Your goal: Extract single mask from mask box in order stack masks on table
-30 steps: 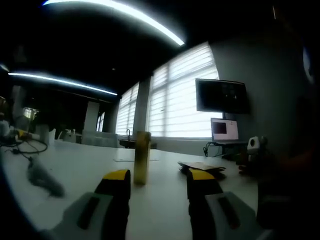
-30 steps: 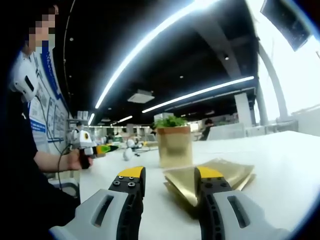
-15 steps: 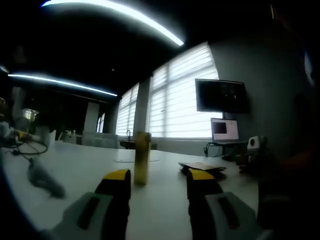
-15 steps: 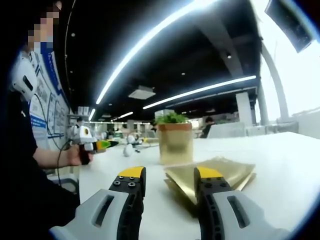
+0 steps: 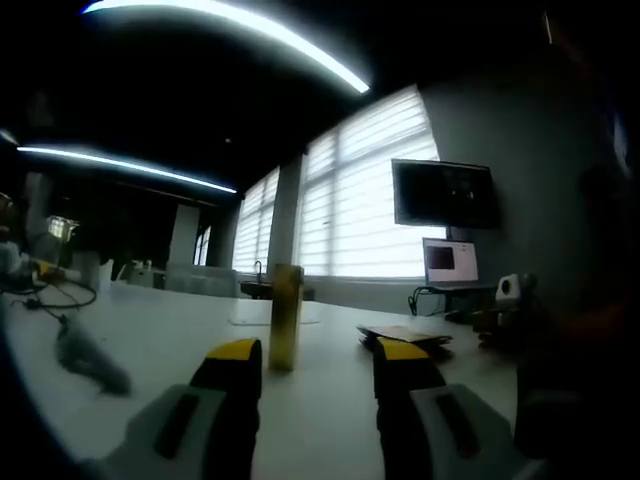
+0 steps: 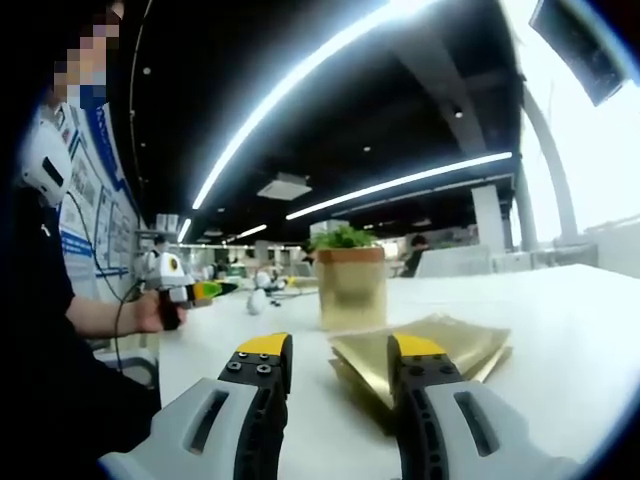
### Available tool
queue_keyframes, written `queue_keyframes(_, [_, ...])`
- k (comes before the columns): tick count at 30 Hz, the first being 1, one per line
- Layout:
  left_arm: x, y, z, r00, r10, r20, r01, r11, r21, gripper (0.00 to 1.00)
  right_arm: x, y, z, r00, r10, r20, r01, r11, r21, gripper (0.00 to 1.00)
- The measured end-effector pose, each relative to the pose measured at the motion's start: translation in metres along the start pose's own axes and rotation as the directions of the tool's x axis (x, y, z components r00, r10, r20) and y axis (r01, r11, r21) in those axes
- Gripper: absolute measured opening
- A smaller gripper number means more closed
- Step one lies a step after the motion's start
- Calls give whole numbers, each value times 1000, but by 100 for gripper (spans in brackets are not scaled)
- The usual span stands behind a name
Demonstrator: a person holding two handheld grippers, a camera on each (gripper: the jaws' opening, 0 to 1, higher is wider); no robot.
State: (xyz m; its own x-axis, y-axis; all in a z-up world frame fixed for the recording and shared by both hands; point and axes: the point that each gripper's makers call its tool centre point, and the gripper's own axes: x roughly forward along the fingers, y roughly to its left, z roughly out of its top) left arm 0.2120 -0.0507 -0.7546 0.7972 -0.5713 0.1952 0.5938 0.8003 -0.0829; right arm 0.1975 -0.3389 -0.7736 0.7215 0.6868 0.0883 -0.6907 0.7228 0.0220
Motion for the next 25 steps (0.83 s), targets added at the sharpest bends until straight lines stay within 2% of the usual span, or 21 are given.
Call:
queue_keyframes(3, [1,0,-1,1000,-1,-5,1,1000,1,47,1,1,-2,1000,5,-11,-5,1000,-8,35])
queue_keyframes(6, [0,8,-2,1000,1,-2,-1,1000,-5,47,1,2,-3,1000,8,-15,-8,1000,-10,34])
queue_keyframes(13, [1,5,-1,1000,2,1,-2,1000,-4,47,0,0,-1,1000,5,-1,-5,1000,-3,34])
queue_keyframes(25, [1,1,-2,1000,0,-3,0,1000,7,47,1,3,-4,1000,13,-15,-13,1000,-10,33])
